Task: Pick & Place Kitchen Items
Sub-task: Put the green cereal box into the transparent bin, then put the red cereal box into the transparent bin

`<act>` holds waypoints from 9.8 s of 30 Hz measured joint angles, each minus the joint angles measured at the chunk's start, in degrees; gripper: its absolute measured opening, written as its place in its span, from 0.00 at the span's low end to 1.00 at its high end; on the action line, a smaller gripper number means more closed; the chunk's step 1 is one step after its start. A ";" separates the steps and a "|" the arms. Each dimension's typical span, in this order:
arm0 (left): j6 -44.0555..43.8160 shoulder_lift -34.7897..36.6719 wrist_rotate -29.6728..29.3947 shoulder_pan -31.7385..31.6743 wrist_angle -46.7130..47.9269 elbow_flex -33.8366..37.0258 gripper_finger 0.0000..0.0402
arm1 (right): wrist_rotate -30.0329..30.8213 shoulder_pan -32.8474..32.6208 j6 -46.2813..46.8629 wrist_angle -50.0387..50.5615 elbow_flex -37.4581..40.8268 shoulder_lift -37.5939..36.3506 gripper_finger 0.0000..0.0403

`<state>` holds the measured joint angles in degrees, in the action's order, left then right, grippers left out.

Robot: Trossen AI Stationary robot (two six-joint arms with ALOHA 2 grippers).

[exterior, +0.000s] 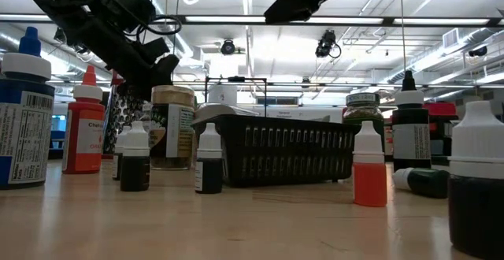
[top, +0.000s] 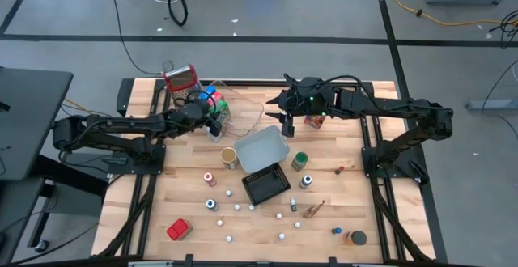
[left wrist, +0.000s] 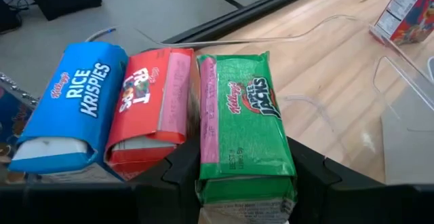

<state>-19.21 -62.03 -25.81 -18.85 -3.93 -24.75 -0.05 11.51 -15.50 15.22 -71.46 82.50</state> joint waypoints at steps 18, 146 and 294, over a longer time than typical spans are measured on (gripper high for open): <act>2.56 -8.81 -1.26 0.02 -5.05 -1.25 0.59 | -0.55 0.00 -0.02 1.78 0.00 0.02 0.44; 5.49 17.41 -0.21 9.55 26.30 -21.70 0.59 | 4.25 21.88 2.76 23.85 19.85 -10.23 0.51; 31.92 -15.72 18.16 9.33 -12.86 -26.34 0.64 | -3.48 4.76 -11.98 10.61 5.33 -5.54 0.24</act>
<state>12.70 -77.75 -7.65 -9.52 -16.79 -51.10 -3.53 16.27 -27.48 25.84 -66.13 76.96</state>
